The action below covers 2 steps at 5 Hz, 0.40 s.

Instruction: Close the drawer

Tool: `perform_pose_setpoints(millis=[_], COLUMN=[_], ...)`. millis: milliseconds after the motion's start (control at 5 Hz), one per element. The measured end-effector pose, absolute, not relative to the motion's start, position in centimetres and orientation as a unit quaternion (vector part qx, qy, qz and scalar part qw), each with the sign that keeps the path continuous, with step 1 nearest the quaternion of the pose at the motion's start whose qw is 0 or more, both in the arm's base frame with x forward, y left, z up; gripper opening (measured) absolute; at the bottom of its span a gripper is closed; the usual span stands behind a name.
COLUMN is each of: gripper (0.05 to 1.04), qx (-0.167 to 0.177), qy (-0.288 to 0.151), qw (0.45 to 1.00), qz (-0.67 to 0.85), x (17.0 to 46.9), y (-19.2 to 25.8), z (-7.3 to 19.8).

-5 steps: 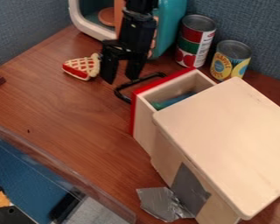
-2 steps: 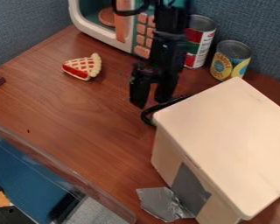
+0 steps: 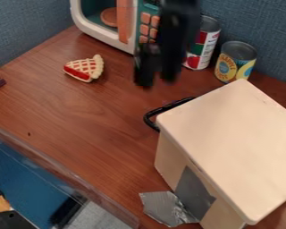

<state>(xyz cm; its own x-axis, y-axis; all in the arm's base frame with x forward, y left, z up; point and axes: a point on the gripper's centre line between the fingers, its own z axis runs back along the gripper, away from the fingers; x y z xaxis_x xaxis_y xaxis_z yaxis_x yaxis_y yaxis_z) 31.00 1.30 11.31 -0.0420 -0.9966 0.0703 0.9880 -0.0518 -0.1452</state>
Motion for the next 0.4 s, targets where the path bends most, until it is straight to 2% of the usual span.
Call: perform_pose_setpoints(millis=[200,400], gripper=[0.998,0.998], qx=[-0.045,-0.015], qy=[-0.047,-0.076], qw=[0.782,0.84], qz=[-0.62,-0.536], x=[29.6,27.1], y=[7.5,9.4], z=[15.5,19.0])
